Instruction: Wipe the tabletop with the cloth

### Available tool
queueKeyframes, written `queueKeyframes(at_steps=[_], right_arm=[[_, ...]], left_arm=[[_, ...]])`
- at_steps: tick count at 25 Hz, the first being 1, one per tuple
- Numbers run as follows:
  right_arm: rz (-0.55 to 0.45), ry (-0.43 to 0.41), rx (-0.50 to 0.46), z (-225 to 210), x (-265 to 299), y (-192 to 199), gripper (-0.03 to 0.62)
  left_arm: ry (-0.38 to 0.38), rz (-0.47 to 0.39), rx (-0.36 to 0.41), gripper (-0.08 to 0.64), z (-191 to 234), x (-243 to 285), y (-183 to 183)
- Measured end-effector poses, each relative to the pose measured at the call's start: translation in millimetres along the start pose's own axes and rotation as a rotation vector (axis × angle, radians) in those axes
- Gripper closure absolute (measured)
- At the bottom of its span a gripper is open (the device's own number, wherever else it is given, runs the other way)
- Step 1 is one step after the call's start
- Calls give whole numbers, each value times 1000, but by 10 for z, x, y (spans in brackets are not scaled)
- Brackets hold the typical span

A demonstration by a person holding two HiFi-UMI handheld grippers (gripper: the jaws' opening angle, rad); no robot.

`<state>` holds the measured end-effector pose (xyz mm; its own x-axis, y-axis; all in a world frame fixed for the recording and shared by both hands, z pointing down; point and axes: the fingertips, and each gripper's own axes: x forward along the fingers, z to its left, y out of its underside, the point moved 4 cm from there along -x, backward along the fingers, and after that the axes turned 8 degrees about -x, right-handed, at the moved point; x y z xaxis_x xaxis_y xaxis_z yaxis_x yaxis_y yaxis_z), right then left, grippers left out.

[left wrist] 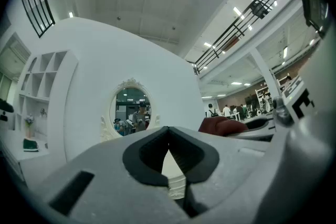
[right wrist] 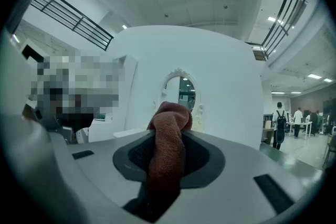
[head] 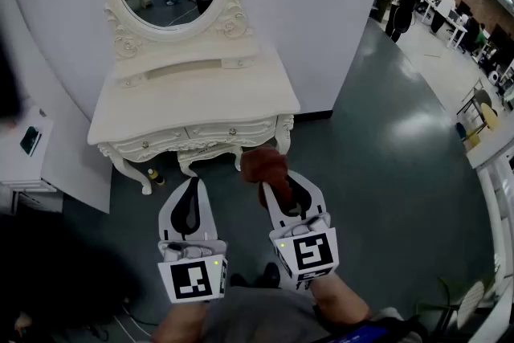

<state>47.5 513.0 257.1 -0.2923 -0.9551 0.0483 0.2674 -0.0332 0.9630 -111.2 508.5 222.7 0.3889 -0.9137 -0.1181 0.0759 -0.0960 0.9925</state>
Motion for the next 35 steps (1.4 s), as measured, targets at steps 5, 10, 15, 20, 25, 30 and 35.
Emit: queueKeyframes(at_steps=[5, 10, 15, 20, 25, 30, 35], right_arm=[[-6, 3, 1, -92, -16, 17, 488], [8, -8, 5, -191, -39, 93, 489], [-2, -8, 4, -341, -29, 83, 489], [-40, -26, 26, -460, -19, 129, 488], [-40, -52, 13, -557, -18, 171, 488], [-24, -47, 16, -680, 56, 215, 488], [-24, -61, 29, -732, 243, 312, 488]], left_arm=[[-5, 1, 10, 549, -70, 45, 0], [-10, -9, 20, 551, -170, 106, 12], [-19, 10, 21, 551, -276, 167, 28], [-36, -1, 29, 549, -364, 247, 34], [-55, -5, 35, 551, -466, 304, 48], [-80, 2, 34, 551, -476, 386, 85], [-92, 12, 30, 549, -401, 535, 185]])
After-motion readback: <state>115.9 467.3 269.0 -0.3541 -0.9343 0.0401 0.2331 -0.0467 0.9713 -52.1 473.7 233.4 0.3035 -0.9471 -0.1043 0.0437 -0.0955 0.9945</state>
